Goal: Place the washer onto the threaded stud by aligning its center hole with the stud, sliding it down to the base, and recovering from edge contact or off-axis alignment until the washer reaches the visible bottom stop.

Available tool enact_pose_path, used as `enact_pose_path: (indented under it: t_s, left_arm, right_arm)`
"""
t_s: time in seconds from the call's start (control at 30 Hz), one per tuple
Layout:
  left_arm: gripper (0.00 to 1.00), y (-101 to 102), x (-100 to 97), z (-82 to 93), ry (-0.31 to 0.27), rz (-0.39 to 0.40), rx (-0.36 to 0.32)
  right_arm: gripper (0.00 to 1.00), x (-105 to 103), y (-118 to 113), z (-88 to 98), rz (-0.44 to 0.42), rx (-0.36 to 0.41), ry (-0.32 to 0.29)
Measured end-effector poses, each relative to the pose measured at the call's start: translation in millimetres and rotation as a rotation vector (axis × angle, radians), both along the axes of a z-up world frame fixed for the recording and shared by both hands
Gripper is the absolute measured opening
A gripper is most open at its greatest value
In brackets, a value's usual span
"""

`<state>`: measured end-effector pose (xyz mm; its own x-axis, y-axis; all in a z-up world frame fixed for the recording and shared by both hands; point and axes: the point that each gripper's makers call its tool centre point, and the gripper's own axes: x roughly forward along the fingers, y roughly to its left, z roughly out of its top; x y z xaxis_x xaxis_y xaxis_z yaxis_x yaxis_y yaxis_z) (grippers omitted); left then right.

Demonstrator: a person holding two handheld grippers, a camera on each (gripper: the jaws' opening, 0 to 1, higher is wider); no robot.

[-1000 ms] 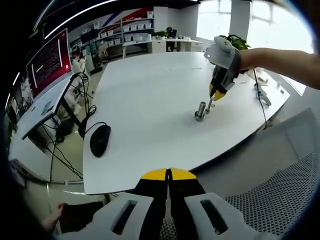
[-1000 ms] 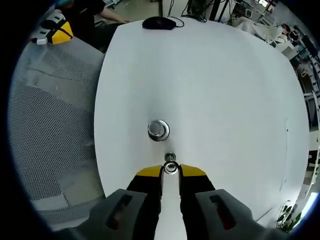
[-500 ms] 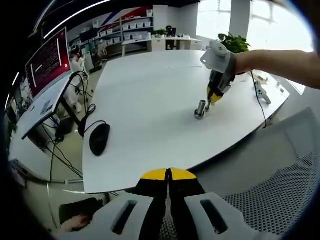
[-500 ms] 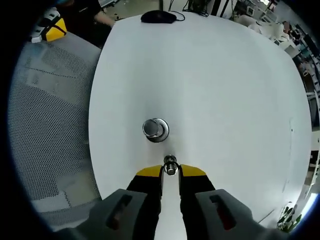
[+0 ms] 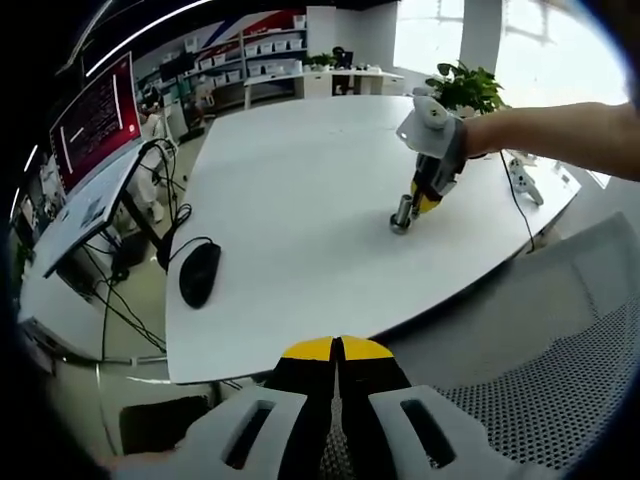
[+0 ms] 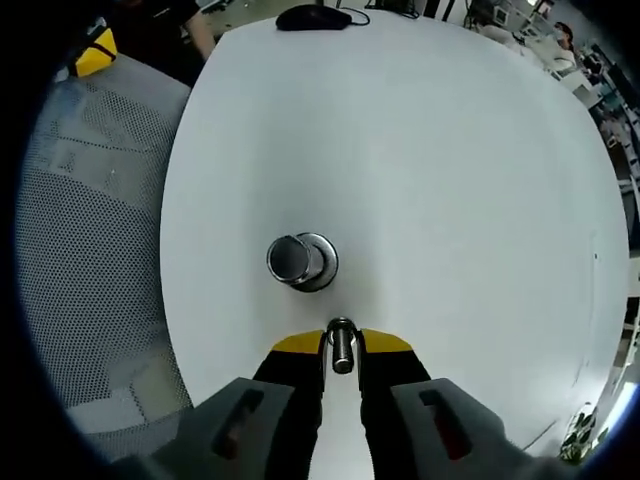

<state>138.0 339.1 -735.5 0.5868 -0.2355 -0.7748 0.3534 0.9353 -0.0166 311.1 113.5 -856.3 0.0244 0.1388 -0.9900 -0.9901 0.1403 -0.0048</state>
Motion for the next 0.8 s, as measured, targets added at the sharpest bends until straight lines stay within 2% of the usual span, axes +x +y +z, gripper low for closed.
enact_pose_path:
  t_s: [0.17,0.27,0.3,0.8]
  left_arm:
    - [0.00,0,0.2,-0.1,0.000,-0.001,0.003]
    - [0.00,0,0.7,0.3,-0.003,0.000,0.000]
    - [0.00,0,0.9,0.6,-0.005,0.000,-0.001]
    - [0.00,-1,1.2,0.9,-0.007,-0.009,-0.003]
  right_arm:
    - [0.16,-2,0,-1.6,-0.014,0.010,-0.004]
    - [0.33,-3,-1,-2.2,-0.047,0.034,-0.008]
    - [0.35,-4,-2,-2.5,-0.047,0.035,-0.014]
    - [0.34,-18,-45,-0.9,-0.158,0.059,-0.001]
